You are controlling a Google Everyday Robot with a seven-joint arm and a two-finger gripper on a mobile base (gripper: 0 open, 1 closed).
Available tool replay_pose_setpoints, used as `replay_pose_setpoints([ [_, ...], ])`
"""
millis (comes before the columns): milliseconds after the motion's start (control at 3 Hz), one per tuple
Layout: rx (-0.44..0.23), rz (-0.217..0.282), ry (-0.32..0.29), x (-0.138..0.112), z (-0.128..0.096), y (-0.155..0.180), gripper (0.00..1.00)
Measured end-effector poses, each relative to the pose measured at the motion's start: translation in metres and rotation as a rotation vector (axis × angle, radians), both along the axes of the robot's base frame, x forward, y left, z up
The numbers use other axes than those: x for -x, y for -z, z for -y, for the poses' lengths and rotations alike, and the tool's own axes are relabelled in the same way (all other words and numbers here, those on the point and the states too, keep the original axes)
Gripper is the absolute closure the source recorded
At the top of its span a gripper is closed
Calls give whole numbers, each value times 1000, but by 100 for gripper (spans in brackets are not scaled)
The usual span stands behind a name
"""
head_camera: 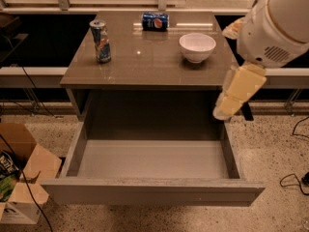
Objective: Place redbull can into top drawer
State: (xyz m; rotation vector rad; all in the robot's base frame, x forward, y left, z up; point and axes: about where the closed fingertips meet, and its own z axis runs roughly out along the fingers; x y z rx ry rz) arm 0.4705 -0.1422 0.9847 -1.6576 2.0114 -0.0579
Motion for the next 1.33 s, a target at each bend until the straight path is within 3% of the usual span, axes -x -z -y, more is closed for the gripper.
replay_pose_setpoints([
  [667, -125, 32, -63, -47, -78, -8, 0],
  [1000, -125, 32, -63, -47, -78, -8, 0],
  [1333, -184, 46, -42, -64, -91, 3, 0],
])
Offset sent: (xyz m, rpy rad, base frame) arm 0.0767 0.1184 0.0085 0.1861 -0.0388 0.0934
